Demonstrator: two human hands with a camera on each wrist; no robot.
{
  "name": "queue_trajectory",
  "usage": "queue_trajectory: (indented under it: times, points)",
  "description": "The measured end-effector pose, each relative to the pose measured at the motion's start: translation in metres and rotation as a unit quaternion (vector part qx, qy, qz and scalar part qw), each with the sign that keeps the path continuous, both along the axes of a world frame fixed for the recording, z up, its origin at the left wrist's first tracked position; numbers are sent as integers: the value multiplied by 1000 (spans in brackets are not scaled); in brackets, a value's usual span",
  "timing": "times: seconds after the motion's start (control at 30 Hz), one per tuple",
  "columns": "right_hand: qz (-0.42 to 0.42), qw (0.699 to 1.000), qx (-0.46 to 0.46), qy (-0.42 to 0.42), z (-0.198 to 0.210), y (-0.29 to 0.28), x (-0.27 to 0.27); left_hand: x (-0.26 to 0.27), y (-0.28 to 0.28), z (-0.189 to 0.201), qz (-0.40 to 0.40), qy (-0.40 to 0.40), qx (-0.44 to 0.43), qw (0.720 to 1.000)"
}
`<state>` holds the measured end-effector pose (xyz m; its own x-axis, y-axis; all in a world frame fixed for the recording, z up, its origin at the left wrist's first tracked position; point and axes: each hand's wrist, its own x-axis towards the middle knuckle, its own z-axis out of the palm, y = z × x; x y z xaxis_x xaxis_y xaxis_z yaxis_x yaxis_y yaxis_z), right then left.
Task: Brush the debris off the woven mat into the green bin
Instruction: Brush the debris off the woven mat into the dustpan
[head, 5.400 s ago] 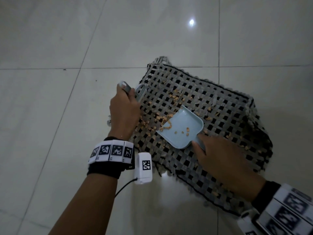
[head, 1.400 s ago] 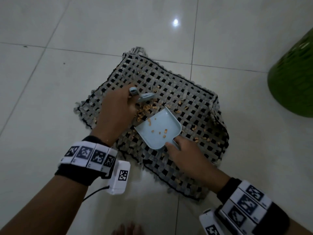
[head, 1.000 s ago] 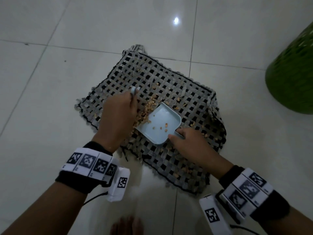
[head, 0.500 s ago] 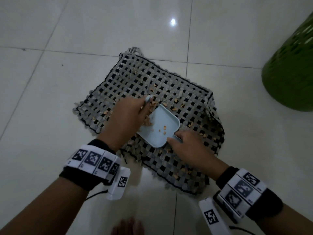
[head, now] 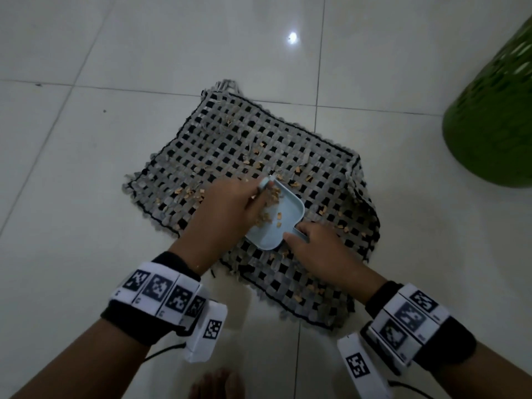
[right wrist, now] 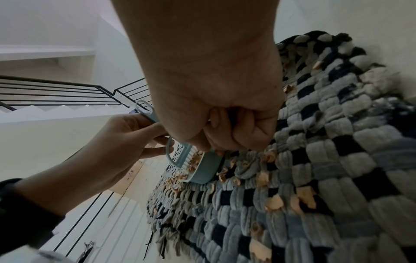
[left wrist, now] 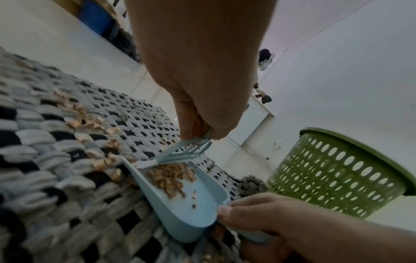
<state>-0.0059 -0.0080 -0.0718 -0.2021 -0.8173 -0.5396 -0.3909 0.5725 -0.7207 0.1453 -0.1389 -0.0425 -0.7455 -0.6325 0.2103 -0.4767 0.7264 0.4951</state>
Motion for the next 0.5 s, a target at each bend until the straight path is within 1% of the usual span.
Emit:
queue_trajectory:
  times: [0.1,0.2,0.27,0.33,0.43,0.5]
  points:
    - [-9,1000,0,-16,1,1,0,0,3,5,5,18,21,1000]
    - [-10,1000,3,-13,1,0,-1,-1,-6,9,17,20,-26,999]
    - [-12,1000,3,-13,1,0,-1,-3,-3,7,17,-6,-48,999]
    - [-15,1000,1,-14,2,0,0,-5,6,0,-1,-15,-24,1000]
    - [-16,1000,-6,-14,2,1,2,-6,20,0,-8,12,40,999]
    - [-16,1000,-8,-8,1,1,2,-5,17,3,11,28,31,999]
